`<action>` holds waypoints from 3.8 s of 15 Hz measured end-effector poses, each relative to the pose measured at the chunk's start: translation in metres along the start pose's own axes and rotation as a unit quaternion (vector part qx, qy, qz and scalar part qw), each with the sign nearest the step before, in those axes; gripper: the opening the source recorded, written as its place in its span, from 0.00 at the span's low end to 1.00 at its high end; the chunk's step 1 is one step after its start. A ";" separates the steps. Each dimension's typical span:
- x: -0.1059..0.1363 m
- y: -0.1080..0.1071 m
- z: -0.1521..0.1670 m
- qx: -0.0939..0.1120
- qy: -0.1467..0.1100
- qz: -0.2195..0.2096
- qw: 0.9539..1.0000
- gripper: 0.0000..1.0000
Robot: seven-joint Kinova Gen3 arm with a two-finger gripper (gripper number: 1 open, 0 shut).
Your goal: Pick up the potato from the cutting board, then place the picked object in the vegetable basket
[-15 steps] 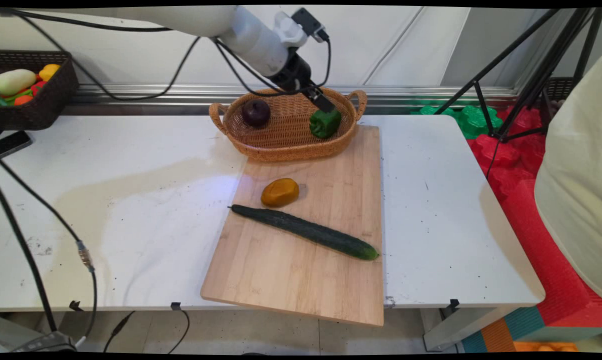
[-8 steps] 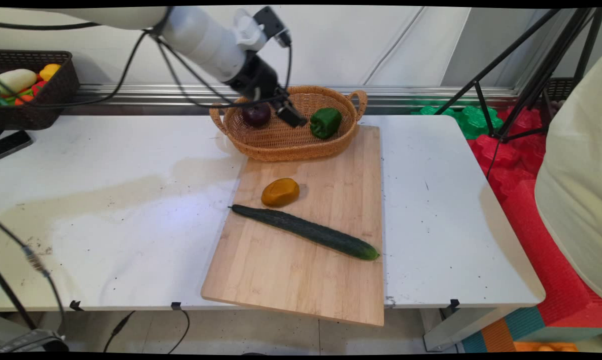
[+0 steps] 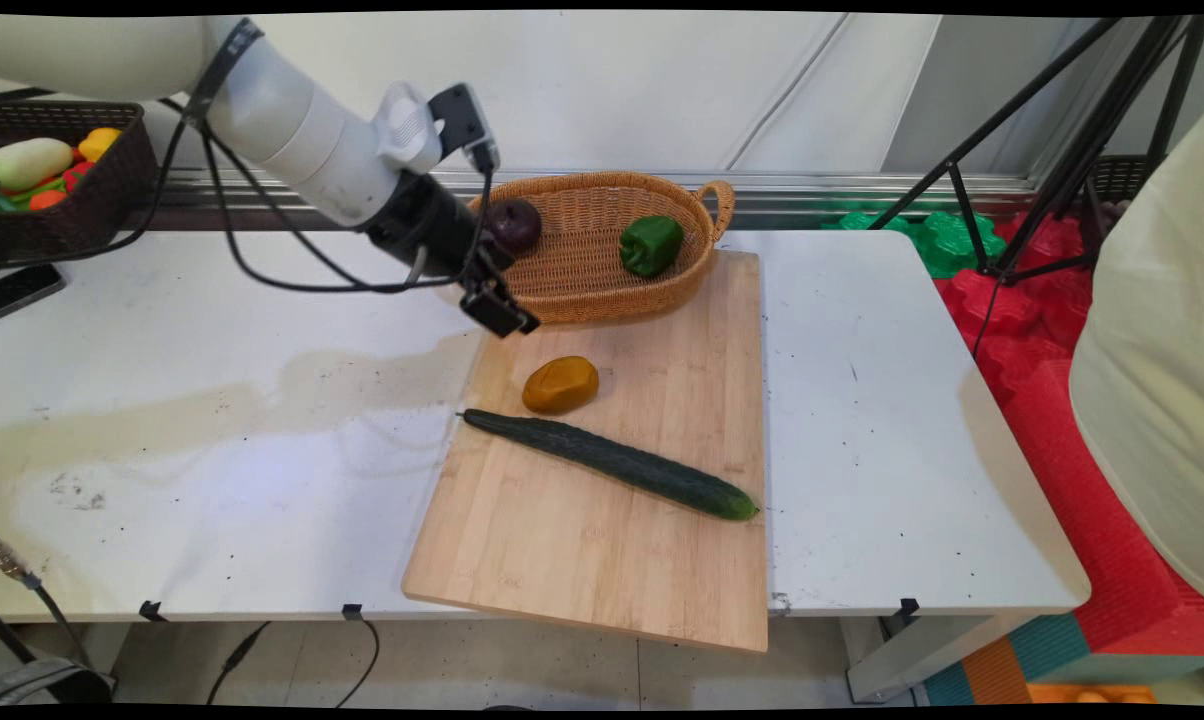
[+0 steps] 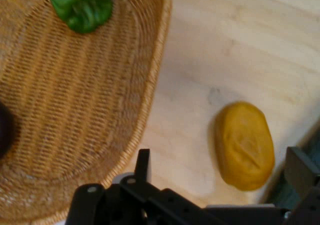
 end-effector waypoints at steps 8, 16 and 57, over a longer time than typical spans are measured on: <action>-0.013 0.022 0.026 -0.020 -0.027 0.009 0.999 1.00; -0.002 0.031 0.077 -0.029 -0.037 0.010 0.999 1.00; 0.101 -0.096 0.064 0.112 0.090 -0.089 0.986 0.00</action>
